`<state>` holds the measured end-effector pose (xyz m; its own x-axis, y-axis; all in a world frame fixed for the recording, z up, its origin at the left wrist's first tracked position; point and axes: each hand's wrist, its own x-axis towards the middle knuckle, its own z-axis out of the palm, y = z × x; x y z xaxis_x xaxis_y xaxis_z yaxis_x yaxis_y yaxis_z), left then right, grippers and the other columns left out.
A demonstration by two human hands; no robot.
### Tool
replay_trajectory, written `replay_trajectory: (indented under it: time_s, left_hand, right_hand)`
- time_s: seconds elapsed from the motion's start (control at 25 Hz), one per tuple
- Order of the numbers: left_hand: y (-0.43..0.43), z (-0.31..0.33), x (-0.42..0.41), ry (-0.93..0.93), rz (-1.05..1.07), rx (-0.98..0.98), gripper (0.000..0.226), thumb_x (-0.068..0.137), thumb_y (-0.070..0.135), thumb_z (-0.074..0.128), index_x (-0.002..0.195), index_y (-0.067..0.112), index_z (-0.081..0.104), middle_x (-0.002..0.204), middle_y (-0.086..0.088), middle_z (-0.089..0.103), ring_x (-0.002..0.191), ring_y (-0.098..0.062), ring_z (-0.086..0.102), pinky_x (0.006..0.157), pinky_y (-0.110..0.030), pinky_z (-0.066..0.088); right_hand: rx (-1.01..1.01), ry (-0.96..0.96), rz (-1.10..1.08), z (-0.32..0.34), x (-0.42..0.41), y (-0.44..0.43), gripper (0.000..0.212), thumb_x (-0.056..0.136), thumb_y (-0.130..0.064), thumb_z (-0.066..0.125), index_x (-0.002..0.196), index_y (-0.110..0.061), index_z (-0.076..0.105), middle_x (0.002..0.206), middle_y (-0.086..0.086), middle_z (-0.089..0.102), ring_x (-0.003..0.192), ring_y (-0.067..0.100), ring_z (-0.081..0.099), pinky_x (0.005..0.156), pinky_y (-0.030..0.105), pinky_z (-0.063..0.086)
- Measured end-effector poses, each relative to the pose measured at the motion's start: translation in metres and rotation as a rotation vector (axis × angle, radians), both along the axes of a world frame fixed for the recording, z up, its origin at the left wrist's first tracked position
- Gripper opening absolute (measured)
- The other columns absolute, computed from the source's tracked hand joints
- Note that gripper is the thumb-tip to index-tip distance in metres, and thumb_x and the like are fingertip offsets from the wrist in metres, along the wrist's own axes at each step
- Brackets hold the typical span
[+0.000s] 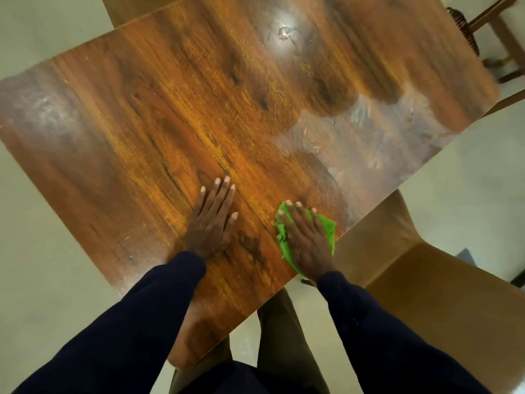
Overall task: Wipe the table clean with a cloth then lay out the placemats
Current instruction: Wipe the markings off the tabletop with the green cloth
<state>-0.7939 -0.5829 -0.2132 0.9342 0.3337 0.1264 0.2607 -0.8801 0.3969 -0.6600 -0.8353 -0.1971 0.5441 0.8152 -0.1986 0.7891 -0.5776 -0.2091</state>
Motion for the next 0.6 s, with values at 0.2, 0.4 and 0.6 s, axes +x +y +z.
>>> replay_trajectory:
  time_s: [0.2, 0.4, 0.6]
  left_hand:
    - [-0.019, 0.012, 0.05, -0.006, 0.095, -0.121, 0.056, 0.114, 0.026, 0.036, 0.165, 0.003, 0.03, 0.176, -0.013, 0.021, 0.165, -0.027, 0.013, 0.133, -0.053, 0.014]
    - [-0.007, 0.009, 0.117, -0.019, 0.143, -0.083, 0.055, 0.114, 0.024, 0.034, 0.164, 0.001, 0.031, 0.174, -0.015, 0.024, 0.164, -0.029, 0.016, 0.133, -0.054, 0.014]
    - [0.014, -0.004, 0.131, 0.041, 0.217, -0.026, 0.056, 0.114, 0.025, 0.031, 0.166, 0.002, 0.026, 0.176, -0.014, 0.02, 0.165, -0.028, 0.014, 0.132, -0.054, 0.014]
  right_hand:
    - [-0.012, -0.09, -0.315, 0.005, 0.095, 0.029, 0.059, 0.113, -0.04, 0.018, 0.167, -0.019, 0.024, 0.176, 0.01, 0.015, 0.164, 0.029, 0.01, 0.129, 0.061, 0.015]
    - [0.092, -0.091, -0.288, -0.002, 0.122, 0.11, 0.057, 0.111, -0.036, 0.029, 0.166, -0.02, 0.028, 0.176, 0.01, 0.014, 0.163, 0.031, 0.009, 0.131, 0.059, 0.008]
    - [0.061, -0.008, 0.293, -0.004, 0.099, 0.043, 0.065, 0.112, -0.048, 0.033, 0.169, -0.021, 0.019, 0.177, 0.009, 0.01, 0.164, 0.031, 0.005, 0.131, 0.057, 0.003]
